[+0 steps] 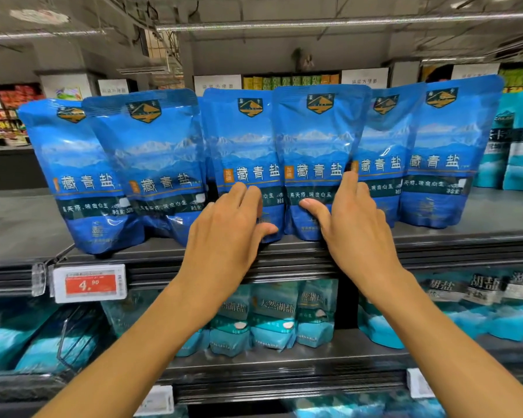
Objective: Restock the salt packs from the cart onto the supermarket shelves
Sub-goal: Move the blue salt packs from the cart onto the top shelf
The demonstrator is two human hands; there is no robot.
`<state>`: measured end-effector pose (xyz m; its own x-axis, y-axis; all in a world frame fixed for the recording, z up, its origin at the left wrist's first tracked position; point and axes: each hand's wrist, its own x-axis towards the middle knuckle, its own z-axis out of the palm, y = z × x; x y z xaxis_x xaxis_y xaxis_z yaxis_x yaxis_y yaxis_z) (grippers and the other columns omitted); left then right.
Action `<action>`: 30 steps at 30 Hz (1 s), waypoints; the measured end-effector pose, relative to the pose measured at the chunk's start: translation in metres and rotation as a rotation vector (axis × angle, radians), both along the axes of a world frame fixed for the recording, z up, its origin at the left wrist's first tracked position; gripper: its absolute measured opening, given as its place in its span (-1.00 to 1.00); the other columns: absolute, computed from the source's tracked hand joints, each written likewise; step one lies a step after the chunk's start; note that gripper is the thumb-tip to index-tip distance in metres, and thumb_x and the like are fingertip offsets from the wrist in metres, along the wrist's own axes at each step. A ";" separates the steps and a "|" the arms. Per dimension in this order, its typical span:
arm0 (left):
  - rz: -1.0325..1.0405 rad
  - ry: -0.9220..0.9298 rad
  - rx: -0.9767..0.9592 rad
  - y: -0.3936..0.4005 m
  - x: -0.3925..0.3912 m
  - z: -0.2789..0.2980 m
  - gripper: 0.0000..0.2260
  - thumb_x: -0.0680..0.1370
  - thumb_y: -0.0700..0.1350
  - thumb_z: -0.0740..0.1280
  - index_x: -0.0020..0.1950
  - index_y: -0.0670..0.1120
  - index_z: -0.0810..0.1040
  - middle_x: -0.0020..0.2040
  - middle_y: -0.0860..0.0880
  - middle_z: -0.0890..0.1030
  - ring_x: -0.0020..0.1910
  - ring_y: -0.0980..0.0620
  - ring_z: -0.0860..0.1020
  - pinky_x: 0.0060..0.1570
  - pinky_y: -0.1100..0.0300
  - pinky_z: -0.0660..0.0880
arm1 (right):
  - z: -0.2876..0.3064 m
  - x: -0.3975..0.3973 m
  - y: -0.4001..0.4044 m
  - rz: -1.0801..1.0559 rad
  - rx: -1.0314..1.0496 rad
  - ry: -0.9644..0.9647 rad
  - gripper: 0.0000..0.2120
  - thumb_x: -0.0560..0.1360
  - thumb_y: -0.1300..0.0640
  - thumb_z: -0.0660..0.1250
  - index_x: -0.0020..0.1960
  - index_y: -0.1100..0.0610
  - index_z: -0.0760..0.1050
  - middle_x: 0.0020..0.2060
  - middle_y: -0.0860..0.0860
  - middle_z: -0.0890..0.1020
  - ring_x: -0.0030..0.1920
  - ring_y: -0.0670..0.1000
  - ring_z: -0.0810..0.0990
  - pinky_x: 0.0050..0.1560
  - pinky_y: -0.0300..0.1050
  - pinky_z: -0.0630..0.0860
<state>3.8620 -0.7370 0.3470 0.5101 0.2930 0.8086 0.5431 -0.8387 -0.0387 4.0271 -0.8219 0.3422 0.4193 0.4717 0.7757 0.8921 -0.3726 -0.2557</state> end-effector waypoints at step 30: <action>-0.093 -0.189 -0.141 -0.001 -0.009 -0.012 -0.77 0.57 -0.01 0.34 -0.21 -0.09 0.45 -0.19 0.01 0.40 -0.32 -0.04 0.44 -0.32 -0.02 0.48 | -0.006 -0.008 -0.006 0.150 0.126 0.137 -0.46 0.56 -0.25 0.25 0.22 0.19 0.23 0.03 0.10 0.46 -0.05 0.25 0.54 -0.18 0.03 0.40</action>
